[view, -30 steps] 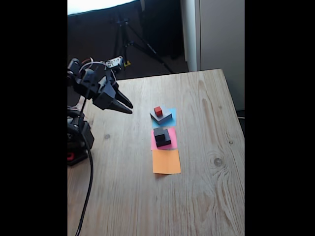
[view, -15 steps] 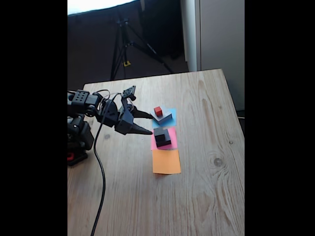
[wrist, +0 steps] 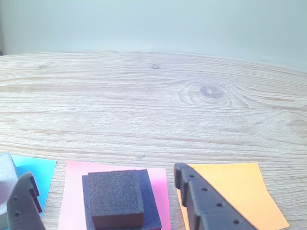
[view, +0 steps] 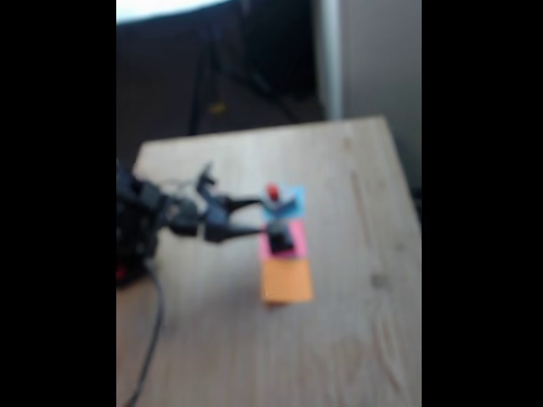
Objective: Tower of hanoi
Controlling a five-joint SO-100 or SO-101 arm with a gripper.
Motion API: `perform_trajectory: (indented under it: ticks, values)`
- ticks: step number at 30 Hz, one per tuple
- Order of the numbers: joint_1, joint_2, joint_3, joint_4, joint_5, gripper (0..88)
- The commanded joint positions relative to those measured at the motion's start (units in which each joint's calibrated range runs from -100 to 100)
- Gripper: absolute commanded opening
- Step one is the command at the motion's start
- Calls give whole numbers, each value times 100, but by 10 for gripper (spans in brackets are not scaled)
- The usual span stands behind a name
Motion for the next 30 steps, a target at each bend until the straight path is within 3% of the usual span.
perform_trajectory:
  ticks: [1,11,30]
  values:
    - [-111,468,30,-848,87,346]
    - [-161,2126,-134,-2500,87,345]
    - [-153,3693,-825,-3374,-30,346]
